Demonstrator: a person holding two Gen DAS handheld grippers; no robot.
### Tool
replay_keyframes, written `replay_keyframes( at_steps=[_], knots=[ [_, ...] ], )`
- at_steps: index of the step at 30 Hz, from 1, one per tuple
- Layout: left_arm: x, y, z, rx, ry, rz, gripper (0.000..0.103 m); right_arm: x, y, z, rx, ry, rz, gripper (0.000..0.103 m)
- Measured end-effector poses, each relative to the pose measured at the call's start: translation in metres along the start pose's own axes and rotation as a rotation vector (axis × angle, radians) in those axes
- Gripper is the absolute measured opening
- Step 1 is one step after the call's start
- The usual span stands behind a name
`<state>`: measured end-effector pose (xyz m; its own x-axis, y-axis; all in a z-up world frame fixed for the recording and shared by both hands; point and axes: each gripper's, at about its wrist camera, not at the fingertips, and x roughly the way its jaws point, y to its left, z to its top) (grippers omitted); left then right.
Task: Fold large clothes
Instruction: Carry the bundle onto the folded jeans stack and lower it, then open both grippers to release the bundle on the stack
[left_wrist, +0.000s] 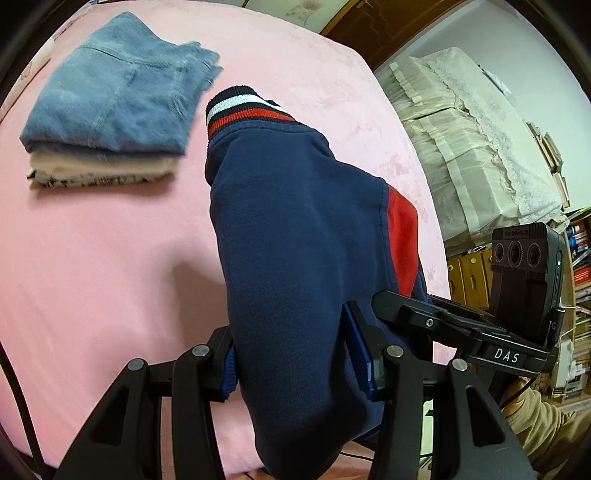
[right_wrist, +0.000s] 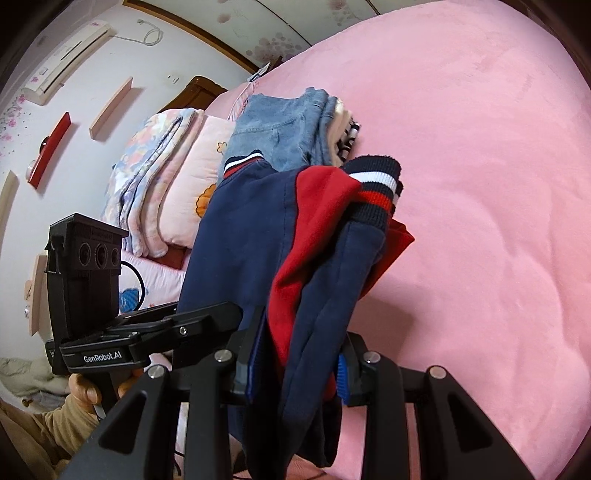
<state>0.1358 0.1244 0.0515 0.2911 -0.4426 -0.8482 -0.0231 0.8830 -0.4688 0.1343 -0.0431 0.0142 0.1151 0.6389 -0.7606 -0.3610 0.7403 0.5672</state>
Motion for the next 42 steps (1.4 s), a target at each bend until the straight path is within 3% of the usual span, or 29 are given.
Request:
replay_keyframes(
  at_steps=[7, 15, 25, 28, 30, 33, 36, 39, 42],
  knots=[
    [-0.032, 0.067, 0.062, 0.044, -0.033, 0.005, 0.048, 0.059, 0.049, 0.055, -0.003, -0.062, -0.003, 0.031],
    [-0.059, 0.133, 0.164, 0.094, -0.126, 0.034, 0.048, 0.117, 0.079, 0.145, -0.005, -0.141, 0.012, 0.031],
    [-0.023, 0.203, 0.273, 0.157, -0.171, 0.092, 0.048, 0.201, 0.068, 0.244, -0.042, -0.155, -0.058, 0.032],
    [0.002, 0.221, 0.287, 0.131, -0.144, 0.156, 0.052, 0.220, 0.067, 0.260, -0.074, -0.145, -0.153, 0.035],
    [0.023, 0.237, 0.292, 0.107, -0.074, 0.229, 0.057, 0.234, 0.066, 0.266, -0.092, -0.102, -0.245, 0.037],
    [0.022, 0.240, 0.292, 0.108, -0.091, 0.220, 0.063, 0.234, 0.070, 0.265, -0.128, -0.087, -0.285, 0.038],
    [0.013, 0.234, 0.291, 0.114, -0.118, 0.269, 0.075, 0.225, 0.078, 0.260, -0.174, -0.096, -0.303, 0.049],
    [0.006, 0.223, 0.286, 0.126, -0.127, 0.328, 0.076, 0.211, 0.085, 0.251, -0.191, -0.113, -0.312, 0.051],
    [-0.009, 0.208, 0.277, 0.131, -0.143, 0.341, 0.076, 0.199, 0.092, 0.240, -0.179, -0.118, -0.300, 0.051]
  ],
)
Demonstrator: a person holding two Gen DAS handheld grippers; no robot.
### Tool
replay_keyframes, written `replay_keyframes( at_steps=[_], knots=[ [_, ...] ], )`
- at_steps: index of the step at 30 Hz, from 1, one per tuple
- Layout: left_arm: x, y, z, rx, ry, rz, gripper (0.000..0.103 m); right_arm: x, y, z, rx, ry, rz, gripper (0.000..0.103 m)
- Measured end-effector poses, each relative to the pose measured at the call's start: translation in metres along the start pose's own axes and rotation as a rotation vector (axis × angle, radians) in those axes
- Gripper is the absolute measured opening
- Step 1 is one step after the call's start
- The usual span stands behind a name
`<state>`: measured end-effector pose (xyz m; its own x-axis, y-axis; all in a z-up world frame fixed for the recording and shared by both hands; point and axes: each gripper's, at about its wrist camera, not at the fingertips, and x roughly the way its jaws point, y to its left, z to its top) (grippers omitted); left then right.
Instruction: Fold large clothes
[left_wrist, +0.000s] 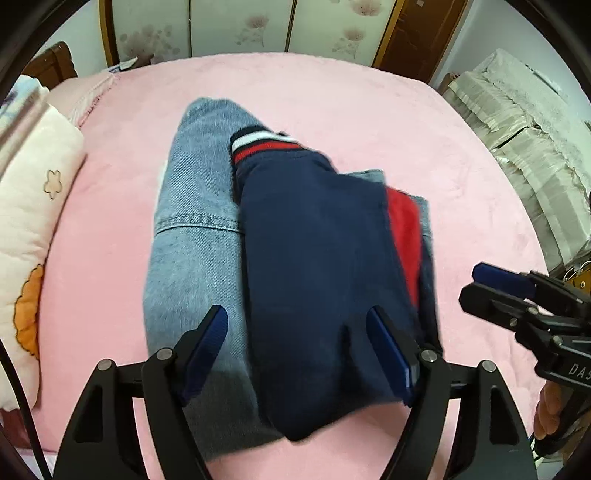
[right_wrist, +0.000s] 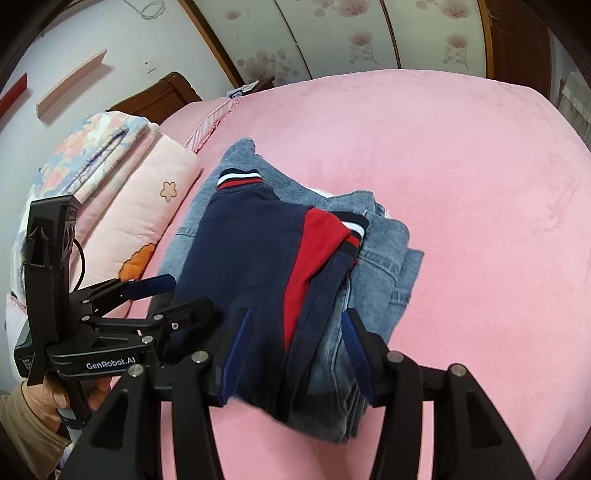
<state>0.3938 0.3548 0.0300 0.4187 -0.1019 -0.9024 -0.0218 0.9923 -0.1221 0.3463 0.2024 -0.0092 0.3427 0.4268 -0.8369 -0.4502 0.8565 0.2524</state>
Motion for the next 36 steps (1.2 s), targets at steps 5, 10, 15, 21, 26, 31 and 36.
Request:
replay_keyframes(
  at_steps=[5, 10, 15, 21, 26, 31, 36],
  knots=[
    [-0.039, -0.031, -0.017, 0.012, -0.054, 0.011, 0.076, -0.027, 0.003, -0.017, -0.010, 0.009, -0.009, 0.051],
    [-0.077, -0.060, -0.043, -0.011, -0.068, 0.065, 0.076, -0.063, 0.006, -0.041, -0.011, 0.010, 0.006, 0.051],
    [-0.115, -0.091, -0.081, -0.028, -0.074, 0.034, 0.076, -0.104, 0.005, -0.067, -0.013, 0.011, 0.023, 0.051],
    [-0.144, -0.143, -0.136, -0.015, -0.003, 0.054, 0.076, -0.158, -0.004, -0.115, -0.016, 0.012, 0.017, 0.051],
    [-0.168, -0.191, -0.190, -0.024, -0.010, 0.046, 0.076, -0.202, -0.016, -0.172, -0.030, 0.035, -0.018, 0.052],
    [-0.184, -0.233, -0.241, -0.050, -0.018, 0.070, 0.076, -0.239, -0.034, -0.232, -0.039, 0.051, -0.074, 0.059],
    [-0.197, -0.274, -0.288, -0.075, -0.014, 0.089, 0.076, -0.267, -0.055, -0.284, -0.001, 0.071, -0.100, 0.059]
  ],
)
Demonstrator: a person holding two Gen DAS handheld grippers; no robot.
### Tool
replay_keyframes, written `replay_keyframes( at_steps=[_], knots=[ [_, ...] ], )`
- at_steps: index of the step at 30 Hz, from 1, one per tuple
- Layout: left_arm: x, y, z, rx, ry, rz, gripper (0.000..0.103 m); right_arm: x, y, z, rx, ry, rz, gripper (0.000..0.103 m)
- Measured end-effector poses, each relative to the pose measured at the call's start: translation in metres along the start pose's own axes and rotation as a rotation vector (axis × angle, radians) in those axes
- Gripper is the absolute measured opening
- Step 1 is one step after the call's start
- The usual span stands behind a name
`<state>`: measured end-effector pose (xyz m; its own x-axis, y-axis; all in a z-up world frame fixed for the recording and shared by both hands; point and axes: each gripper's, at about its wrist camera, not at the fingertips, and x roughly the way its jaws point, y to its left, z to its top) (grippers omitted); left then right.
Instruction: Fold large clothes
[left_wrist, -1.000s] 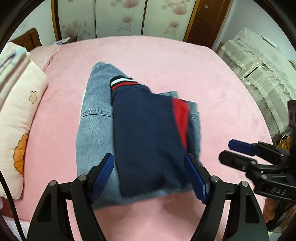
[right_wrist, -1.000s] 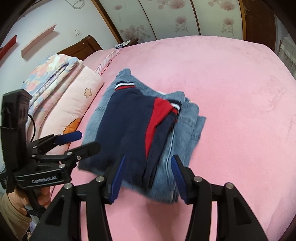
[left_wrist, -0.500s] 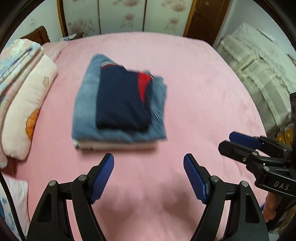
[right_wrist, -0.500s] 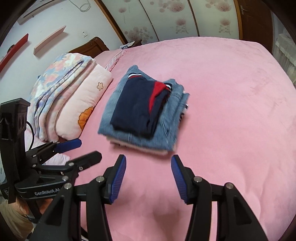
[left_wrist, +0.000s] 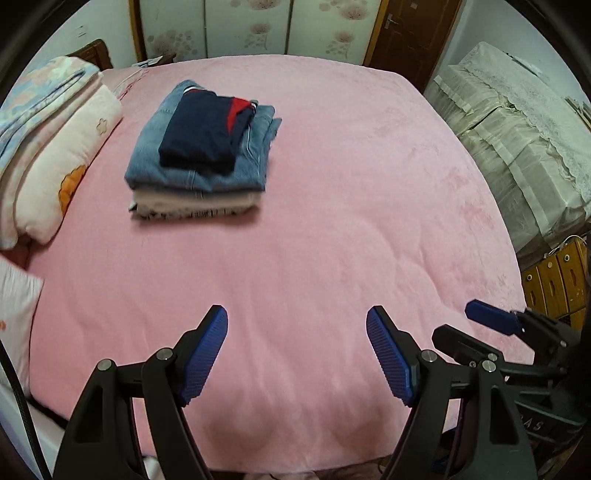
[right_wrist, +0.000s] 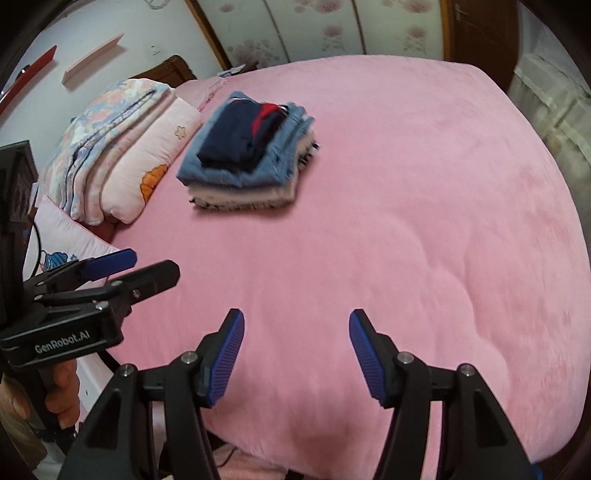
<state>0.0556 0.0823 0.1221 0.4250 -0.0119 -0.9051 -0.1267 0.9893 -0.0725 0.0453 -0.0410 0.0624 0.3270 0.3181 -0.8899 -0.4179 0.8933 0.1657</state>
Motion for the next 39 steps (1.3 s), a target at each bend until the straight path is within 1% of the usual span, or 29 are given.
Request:
replay_keyframes(
  at_steps=[2, 6, 10, 13, 20, 26, 30, 39],
  knots=[
    [-0.006, -0.012, -0.017, -0.014, 0.001, 0.022, 0.076, -0.010, -0.009, -0.018, 0.027, -0.007, -0.017, 0.059],
    [-0.017, -0.034, -0.044, -0.020, -0.016, 0.066, 0.076, -0.027, -0.021, -0.042, 0.073, -0.020, -0.054, 0.060],
    [-0.028, -0.054, -0.066, -0.026, -0.047, 0.101, 0.076, -0.046, -0.025, -0.059, 0.066, -0.049, -0.091, 0.060],
    [-0.033, -0.063, -0.073, -0.026, -0.058, 0.113, 0.076, -0.058, -0.027, -0.067, 0.061, -0.076, -0.120, 0.060],
    [-0.036, -0.079, -0.082, -0.009, -0.054, 0.129, 0.076, -0.072, -0.035, -0.073, 0.073, -0.113, -0.146, 0.060],
    [-0.041, -0.088, -0.086, 0.004, -0.065, 0.141, 0.076, -0.074, -0.047, -0.081, 0.102, -0.098, -0.142, 0.060],
    [-0.041, -0.094, -0.088, 0.020, -0.056, 0.146, 0.076, -0.073, -0.052, -0.083, 0.119, -0.094, -0.133, 0.060],
    [-0.040, -0.095, -0.088, 0.014, -0.041, 0.148, 0.076, -0.073, -0.046, -0.087, 0.090, -0.088, -0.139, 0.060]
  ],
)
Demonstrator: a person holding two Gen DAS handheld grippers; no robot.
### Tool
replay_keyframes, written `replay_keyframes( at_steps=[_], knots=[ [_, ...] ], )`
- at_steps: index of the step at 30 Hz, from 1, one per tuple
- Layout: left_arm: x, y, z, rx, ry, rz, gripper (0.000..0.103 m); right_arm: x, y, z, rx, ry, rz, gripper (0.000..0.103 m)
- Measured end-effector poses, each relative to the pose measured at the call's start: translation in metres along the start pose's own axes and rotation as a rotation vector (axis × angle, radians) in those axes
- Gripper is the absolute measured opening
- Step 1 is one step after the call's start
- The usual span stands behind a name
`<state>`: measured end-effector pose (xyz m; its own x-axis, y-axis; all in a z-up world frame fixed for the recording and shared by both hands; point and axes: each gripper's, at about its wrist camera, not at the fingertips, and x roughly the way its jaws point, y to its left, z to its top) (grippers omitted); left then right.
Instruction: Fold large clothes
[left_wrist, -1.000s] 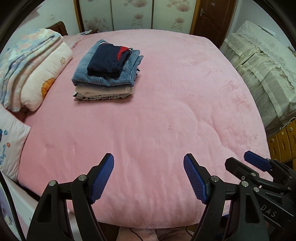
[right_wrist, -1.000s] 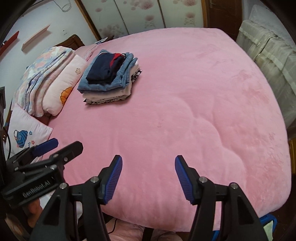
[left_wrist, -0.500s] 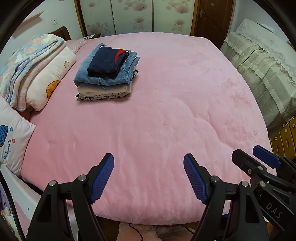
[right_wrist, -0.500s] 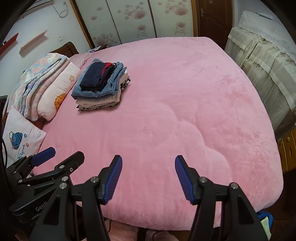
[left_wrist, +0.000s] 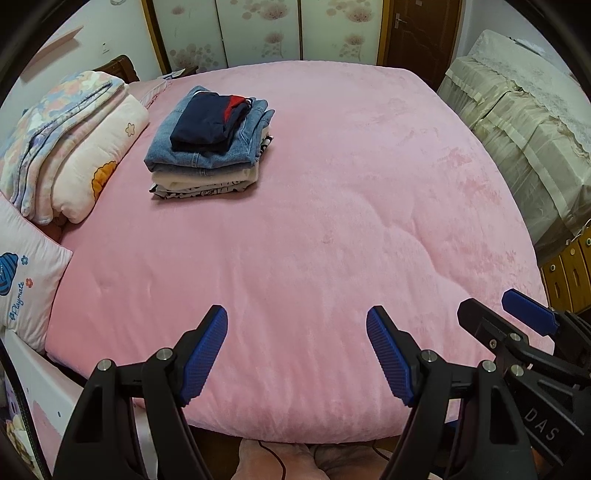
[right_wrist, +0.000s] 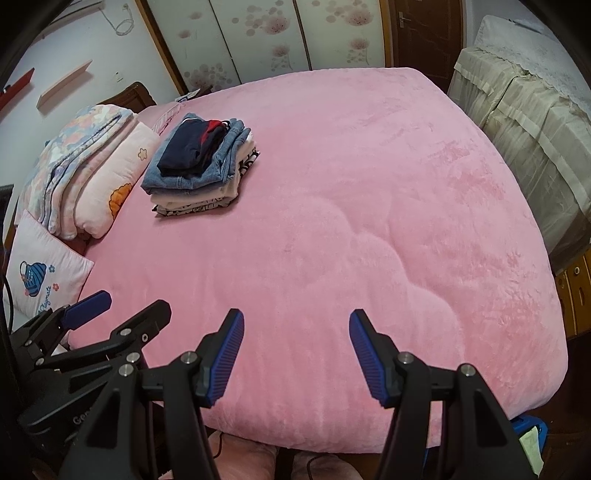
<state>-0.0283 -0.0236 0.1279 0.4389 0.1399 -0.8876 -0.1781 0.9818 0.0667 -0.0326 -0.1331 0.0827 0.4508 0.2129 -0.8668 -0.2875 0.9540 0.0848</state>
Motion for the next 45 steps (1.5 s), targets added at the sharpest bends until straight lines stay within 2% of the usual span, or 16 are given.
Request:
replay_keyframes(
  at_steps=[17, 45],
  knots=[
    [0.004, 0.007, -0.007, -0.032, 0.027, 0.013, 0.076, 0.006, -0.001, -0.005, 0.012, 0.026, 0.003, 0.060],
    [0.006, 0.011, -0.012, -0.023, 0.039, 0.007, 0.076, 0.007, 0.003, -0.007, 0.005, 0.035, 0.007, 0.060]
  ],
)
